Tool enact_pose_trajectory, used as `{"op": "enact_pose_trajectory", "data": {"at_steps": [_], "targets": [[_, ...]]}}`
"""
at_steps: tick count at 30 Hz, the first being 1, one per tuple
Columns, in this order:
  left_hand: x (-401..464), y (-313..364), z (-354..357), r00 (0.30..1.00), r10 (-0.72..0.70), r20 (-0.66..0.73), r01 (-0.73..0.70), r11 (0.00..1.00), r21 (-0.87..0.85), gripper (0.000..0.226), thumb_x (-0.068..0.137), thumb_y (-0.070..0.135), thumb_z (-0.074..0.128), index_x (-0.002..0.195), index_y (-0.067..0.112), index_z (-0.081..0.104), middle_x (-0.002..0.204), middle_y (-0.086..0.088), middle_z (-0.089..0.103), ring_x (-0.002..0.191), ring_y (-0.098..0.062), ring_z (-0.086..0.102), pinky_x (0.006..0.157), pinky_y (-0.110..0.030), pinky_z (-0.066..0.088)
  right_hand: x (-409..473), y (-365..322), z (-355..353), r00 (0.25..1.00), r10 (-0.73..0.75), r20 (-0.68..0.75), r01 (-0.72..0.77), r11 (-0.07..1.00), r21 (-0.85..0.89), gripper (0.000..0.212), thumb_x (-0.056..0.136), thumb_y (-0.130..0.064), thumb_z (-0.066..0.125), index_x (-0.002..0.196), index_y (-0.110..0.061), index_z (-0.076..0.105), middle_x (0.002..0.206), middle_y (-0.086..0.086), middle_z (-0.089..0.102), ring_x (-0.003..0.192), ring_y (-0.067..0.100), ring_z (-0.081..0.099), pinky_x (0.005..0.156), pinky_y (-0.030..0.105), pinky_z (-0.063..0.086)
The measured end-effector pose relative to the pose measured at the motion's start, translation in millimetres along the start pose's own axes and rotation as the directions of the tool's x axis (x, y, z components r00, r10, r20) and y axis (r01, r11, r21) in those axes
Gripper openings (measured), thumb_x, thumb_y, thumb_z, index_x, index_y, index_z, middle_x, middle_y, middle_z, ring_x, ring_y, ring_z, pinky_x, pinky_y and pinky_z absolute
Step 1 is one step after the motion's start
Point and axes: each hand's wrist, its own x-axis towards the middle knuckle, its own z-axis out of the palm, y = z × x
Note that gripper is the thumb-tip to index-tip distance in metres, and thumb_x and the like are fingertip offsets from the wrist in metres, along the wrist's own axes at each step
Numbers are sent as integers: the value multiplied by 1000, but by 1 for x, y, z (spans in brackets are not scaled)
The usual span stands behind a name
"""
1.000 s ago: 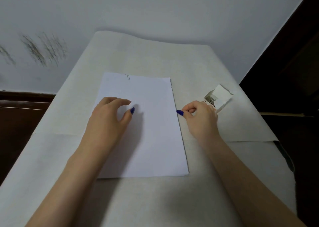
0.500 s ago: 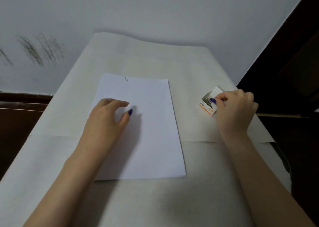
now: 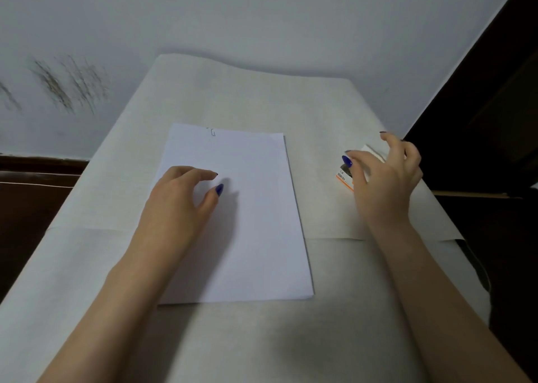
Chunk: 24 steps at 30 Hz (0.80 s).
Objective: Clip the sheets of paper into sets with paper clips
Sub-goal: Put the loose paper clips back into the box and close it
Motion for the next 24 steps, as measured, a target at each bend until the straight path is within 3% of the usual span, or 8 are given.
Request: {"op": "enact_pose_trajectory", "data": {"at_steps": [4,9,13,17,24], "targets": [[0,0,0,1000,3,3,-3,1000,0,31,92,26,59,122,19,66,130,-1,58,119,-16,54,83,-16,30,0,7,3,998,61,-11,-61,998,26,15,87,-24,62,83,-15,74,133,9,53,123,38,40,91,46,33],[1,0,1,1000,7,-1,-7,1000,3,31,92,27,59,122,20,67,130,0,58,119,-16,54,83,-17,30,0,11,6,988,136,79,-147,976,158,6,82,-15,67,87,-16,71,134,7,52,133,30,35,99,43,31],[1,-2,2,1000,12,4,-12,1000,10,31,92,27,59,121,20,67,130,0,58,118,-16,54,81,-15,28,1,8,2,978,137,158,-190,895,402,34,80,-12,69,110,-12,53,125,1,56,128,22,43,101,36,34],[2,-2,2,1000,20,8,-20,1000,13,32,92,26,60,122,18,67,130,-2,59,119,-17,54,79,-12,26,1,6,-4,976,120,179,-186,889,418,68,78,-11,71,136,-23,39,127,3,54,120,18,46,100,35,36],[2,-2,2,1000,15,10,-15,1000,15,32,92,28,59,122,19,66,131,-1,58,120,-16,53,80,-14,28,-1,9,-1,986,49,162,-91,961,261,24,85,-14,62,109,-14,66,112,4,66,108,27,55,88,33,40]]}}
